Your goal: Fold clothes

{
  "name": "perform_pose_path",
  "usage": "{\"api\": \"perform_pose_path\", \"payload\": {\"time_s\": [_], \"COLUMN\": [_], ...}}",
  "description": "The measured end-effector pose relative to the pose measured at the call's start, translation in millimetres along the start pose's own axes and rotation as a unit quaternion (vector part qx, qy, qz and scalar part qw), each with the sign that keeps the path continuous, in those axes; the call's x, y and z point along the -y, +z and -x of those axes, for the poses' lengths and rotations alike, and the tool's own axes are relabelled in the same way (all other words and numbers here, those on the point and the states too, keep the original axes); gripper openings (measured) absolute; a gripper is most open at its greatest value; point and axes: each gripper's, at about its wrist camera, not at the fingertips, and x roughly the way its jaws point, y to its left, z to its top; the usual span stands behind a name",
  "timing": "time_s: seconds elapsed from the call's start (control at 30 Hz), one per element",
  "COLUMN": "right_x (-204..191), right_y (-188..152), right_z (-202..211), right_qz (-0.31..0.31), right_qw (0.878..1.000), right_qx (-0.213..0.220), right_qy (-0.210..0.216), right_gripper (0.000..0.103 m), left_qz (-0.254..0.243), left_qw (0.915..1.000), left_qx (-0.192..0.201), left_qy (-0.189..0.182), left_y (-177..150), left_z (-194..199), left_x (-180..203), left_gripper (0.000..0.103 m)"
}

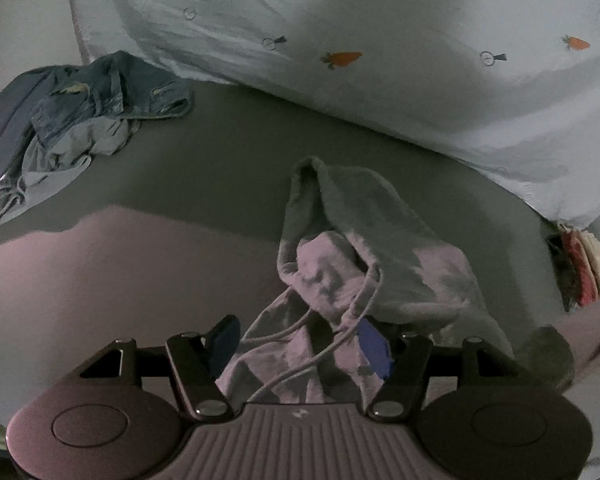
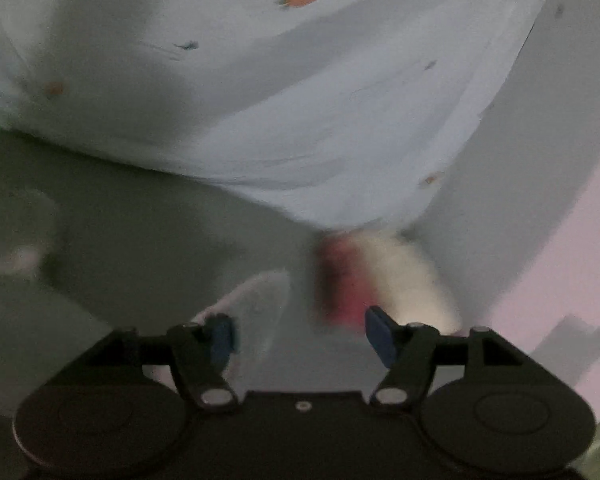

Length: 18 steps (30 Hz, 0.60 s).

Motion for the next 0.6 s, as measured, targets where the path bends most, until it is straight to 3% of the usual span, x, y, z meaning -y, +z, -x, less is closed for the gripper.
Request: {"api": "perform_pose_path", "payload": {"time_s": [0.1,0.2,0.3,0.43,0.5,0.6], "right_x": [-36.7,-68.1,-69.4,-21.4,7.6,31.4], "right_y": [1.5,9.0,22.6,43.1,46.7,39.2], "right_z": [1.1,7.7,7.6,0.4,-14.4,-20.0], "right_qz": [0.001,0.042,0.047,-0.033,-0.078,-0.084], "right_qw": [0.998,0.993,0.994,0.995,0.994,0.995], "right_qx": [-0.002,0.036,0.066,0.089,0.063,0.042], "right_qy": [0.059,0.1,0.071,-0.009,-0.035,-0.044], "right_gripper": [0.069,0.069,0.067,0.067,0.068,0.066], "left_qz": [0.007,0.012,0.019,0.047,0.056,0.045], "left_qw": [1.0,0.9999,0.9996,0.9988,0.9984,0.9989], "left_qx": [-0.001,-0.001,0.004,-0.001,-0.007,-0.011], "left_qy": [0.004,0.011,0.023,0.017,0.01,0.003], "left_y": [0.1,0.4,-0.1,1.8,4.5,9.7], "left_z": [0.1,-0.1,2.0,-2.3,-8.0,-15.2], "left_x": [-5.0,-10.4,-16.2,-27.3,-28.4,-20.0], "left_gripper": [0.067,0.067,0.067,0.067,0.067,0.067]}}
